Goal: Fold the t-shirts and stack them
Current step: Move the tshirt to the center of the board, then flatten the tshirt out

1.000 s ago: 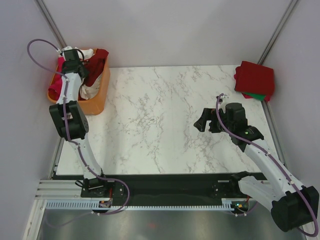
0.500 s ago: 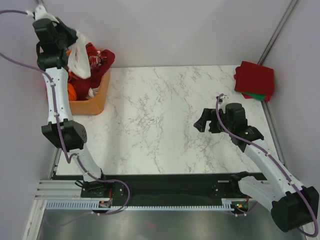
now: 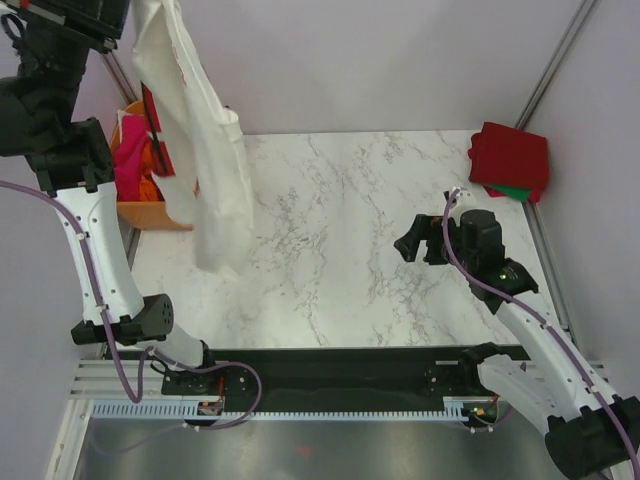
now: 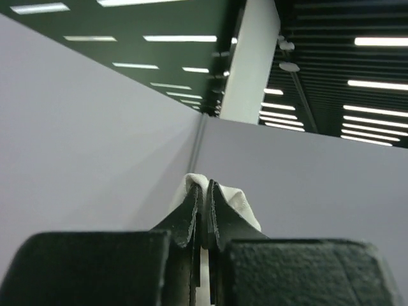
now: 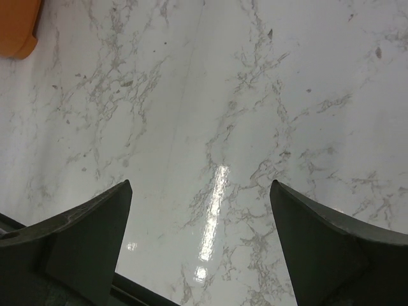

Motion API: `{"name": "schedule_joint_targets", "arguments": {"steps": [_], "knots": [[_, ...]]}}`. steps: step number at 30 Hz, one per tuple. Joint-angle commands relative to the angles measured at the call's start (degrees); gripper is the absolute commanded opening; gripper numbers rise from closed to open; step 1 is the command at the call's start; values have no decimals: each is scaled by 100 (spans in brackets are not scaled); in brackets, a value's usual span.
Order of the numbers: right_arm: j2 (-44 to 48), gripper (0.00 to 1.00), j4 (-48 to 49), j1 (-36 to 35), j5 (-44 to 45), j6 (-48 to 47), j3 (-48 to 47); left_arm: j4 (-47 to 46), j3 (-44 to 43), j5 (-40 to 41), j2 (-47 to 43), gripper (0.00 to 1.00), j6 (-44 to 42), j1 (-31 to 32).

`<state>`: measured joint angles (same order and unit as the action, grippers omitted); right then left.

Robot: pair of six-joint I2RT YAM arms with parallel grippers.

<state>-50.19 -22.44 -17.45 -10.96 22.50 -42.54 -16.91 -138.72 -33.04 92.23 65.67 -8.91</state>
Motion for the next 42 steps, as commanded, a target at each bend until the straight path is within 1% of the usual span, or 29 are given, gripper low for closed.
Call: {"name": "schedule_joint_targets", "arguments": {"steps": [1,2,3,5,6,7,9,12,13,14,15,16,17,18,19,20,21,23,24,26,27,29,30,31,32,34,36,39,42], "knots": [[264,98,-67,-4,550,17,-175,-392,984,-965,-46,5,834,362],[291,98,-129,-4,664,78,-271,-392,1378,-1020,-186,5,807,503],[317,98,-173,5,787,122,-324,-392,2226,-1021,-466,6,720,695],[405,98,-357,5,1060,175,-499,-384,3109,-916,-810,9,-34,1450],[423,98,-445,5,1252,237,-579,-340,3914,-758,-933,11,-315,1679],[484,98,-689,5,1576,237,-658,-113,4253,-435,-1117,13,-692,2082],[528,98,-1015,5,2051,220,-1009,99,5016,-108,-1137,10,-932,2427],[738,98,-1814,-4,3115,237,-1466,477,5625,366,-830,8,-1370,3034],[791,98,-1930,5,3353,289,-1546,617,5619,455,-655,18,-1555,3340],[844,98,-2027,-4,3642,325,-1677,1158,5514,534,-88,30,-1740,3491],[923,98,-2141,-4,3697,360,-1713,1598,4991,422,266,46,-1933,3614],[932,98,-2177,5,3715,456,-1739,2055,4594,203,739,67,-2283,3807],[933,98,-2229,-4,3654,492,-1792,2808,4216,-8,1432,76,-2365,3870],[898,98,-2317,-4,3558,518,-1810,2981,3760,-210,1665,83,-2409,3914],[863,98,-2344,5,3444,518,-1827,3052,3703,-151,1728,92,-2444,3992],[836,98,-2362,-4,3286,492,-1828,3140,3703,-20,1607,96,-2488,4019],[792,98,-2292,5,2763,431,-1810,3193,3720,277,1501,100,-2706,4028],[757,98,-2012,-4,1779,168,-1600,3595,3598,682,1282,100,-3041,4037],[644,98,-1680,-4,764,132,-1495,4120,3440,1146,1089,100,-3382,4037],[468,98,-1396,-4,-69,236,-1134,4545,3465,1657,807,100,-3622,4037],[249,98,-1186,5,-447,298,-1011,4860,3735,2060,449,98,-3692,4037],[11,96,-1027,-12,-573,325,-703,5012,4280,2353,26,96,-3632,4037],[-225,95,-904,-39,-600,299,-616,5039,5014,2563,-551,95,-3501,4055],[-367,94,-851,-74,-591,273,-510,5048,5412,2739,-826,94,-3421,4142],[-525,93,-789,-118,-626,211,-483,5048,6199,3002,-1160,94,-3333,4212],[-1096,91,-683,-389,-644,141,-570,5065,6933,3145,-1975,94,-3070,4449],[-1648,90,-569,-801,-435,88,-824,5144,8022,3154,-2670,93,-2763,4651],[-2211,90,-438,-1171,-152,149,-1106,5320,8509,3172,-3244,92,-2446,4862],[-2670,88,-306,-1225,-29,290,-1309,5566,8896,3172,-3807,92,-2261,4925]]}}
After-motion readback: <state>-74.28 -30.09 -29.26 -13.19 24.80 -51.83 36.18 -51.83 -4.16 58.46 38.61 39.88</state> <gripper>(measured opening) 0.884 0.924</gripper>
